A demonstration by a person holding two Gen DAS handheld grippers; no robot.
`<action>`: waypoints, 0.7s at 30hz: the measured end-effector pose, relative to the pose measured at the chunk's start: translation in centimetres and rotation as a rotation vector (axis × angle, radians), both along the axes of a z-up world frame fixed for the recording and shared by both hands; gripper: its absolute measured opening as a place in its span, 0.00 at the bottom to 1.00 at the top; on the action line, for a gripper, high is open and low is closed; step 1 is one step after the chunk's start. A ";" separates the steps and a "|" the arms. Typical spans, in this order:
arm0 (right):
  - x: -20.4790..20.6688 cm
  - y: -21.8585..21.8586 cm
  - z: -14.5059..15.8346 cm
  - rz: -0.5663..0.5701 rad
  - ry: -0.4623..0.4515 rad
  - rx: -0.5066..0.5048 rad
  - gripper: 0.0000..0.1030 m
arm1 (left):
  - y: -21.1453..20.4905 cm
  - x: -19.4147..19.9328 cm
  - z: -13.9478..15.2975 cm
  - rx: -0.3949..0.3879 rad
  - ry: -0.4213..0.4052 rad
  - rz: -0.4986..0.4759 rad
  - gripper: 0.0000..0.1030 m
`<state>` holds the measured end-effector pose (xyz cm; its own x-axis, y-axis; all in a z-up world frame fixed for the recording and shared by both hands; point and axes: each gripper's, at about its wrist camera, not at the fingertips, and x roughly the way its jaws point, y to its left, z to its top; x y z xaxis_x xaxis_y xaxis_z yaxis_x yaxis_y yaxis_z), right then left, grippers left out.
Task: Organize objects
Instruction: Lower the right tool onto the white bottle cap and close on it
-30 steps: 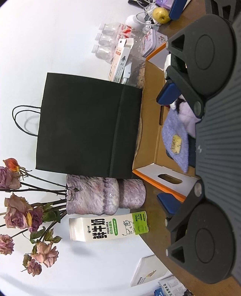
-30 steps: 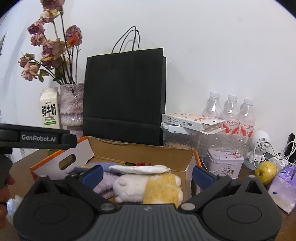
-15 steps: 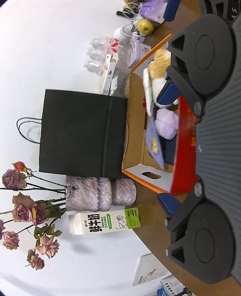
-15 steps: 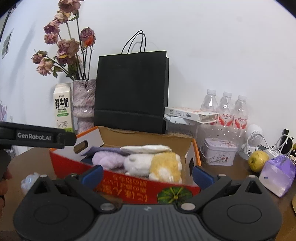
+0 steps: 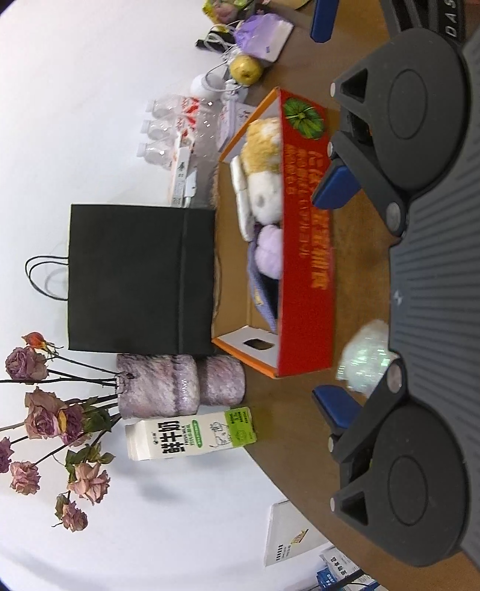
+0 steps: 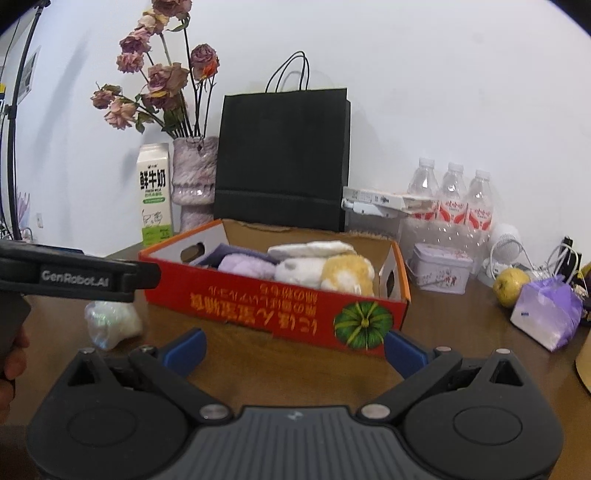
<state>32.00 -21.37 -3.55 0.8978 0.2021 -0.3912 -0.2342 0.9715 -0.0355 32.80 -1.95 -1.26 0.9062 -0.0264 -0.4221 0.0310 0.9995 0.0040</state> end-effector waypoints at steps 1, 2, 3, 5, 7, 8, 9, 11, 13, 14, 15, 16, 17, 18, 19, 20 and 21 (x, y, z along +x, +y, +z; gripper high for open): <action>-0.3 0.0 -0.2 0.000 0.008 -0.001 1.00 | 0.1 -0.5 -0.2 -0.001 0.002 0.001 1.00; -0.6 0.0 -0.3 0.000 0.014 -0.002 1.00 | 0.3 -0.8 -0.3 -0.004 0.004 0.001 1.00; -0.9 0.0 -0.5 0.000 0.019 -0.004 1.00 | 0.5 -1.2 -0.5 -0.006 0.010 0.000 1.00; -1.6 0.1 -0.8 0.000 0.028 -0.012 1.00 | 0.9 -1.9 -0.9 -0.012 0.024 -0.003 1.00; -2.2 0.2 -1.1 0.001 0.038 -0.017 1.00 | 1.3 -2.6 -1.5 -0.014 0.039 -0.004 1.00; -2.5 0.3 -1.3 0.000 0.044 -0.021 1.00 | 1.5 -2.9 -1.7 -0.015 0.050 -0.007 1.00; -2.8 0.3 -1.5 0.000 0.049 -0.026 1.00 | 1.7 -3.3 -2.1 -0.015 0.062 -0.011 1.00; -3.5 0.4 -1.8 -0.001 0.059 -0.032 1.00 | 2.2 -3.8 -2.6 -0.017 0.082 -0.012 1.00; -4.1 0.5 -2.2 -0.007 0.073 -0.038 1.00 | 2.7 -4.3 -2.9 -0.023 0.096 -0.009 1.00; -4.5 0.4 -2.5 -0.012 0.081 -0.040 1.00 | 3.0 -4.6 -3.1 -0.027 0.100 -0.007 1.00; -4.8 0.4 -2.7 -0.014 0.090 -0.039 1.00 | 3.3 -5.0 -3.3 -0.031 0.106 -0.006 1.00; -5.1 0.4 -2.9 -0.016 0.100 -0.040 1.00 | 3.6 -5.3 -3.4 -0.033 0.108 -0.006 1.00; -5.4 0.4 -3.2 -0.019 0.111 -0.042 1.00 | 3.8 -5.6 -3.5 -0.034 0.111 -0.005 1.00; -5.5 0.5 -3.3 -0.022 0.121 -0.045 1.00 | 4.1 -5.9 -3.6 -0.034 0.116 -0.005 1.00; -5.8 0.4 -3.3 -0.024 0.122 -0.043 1.00 | 4.4 -6.1 -3.8 -0.036 0.123 -0.008 1.00; -6.0 0.4 -3.3 -0.027 0.118 -0.038 1.00 | 4.7 -6.3 -3.9 -0.039 0.131 -0.009 1.00; -6.1 0.4 -3.3 -0.032 0.118 -0.035 1.00 | 5.1 -6.6 -4.0 -0.042 0.137 -0.004 1.00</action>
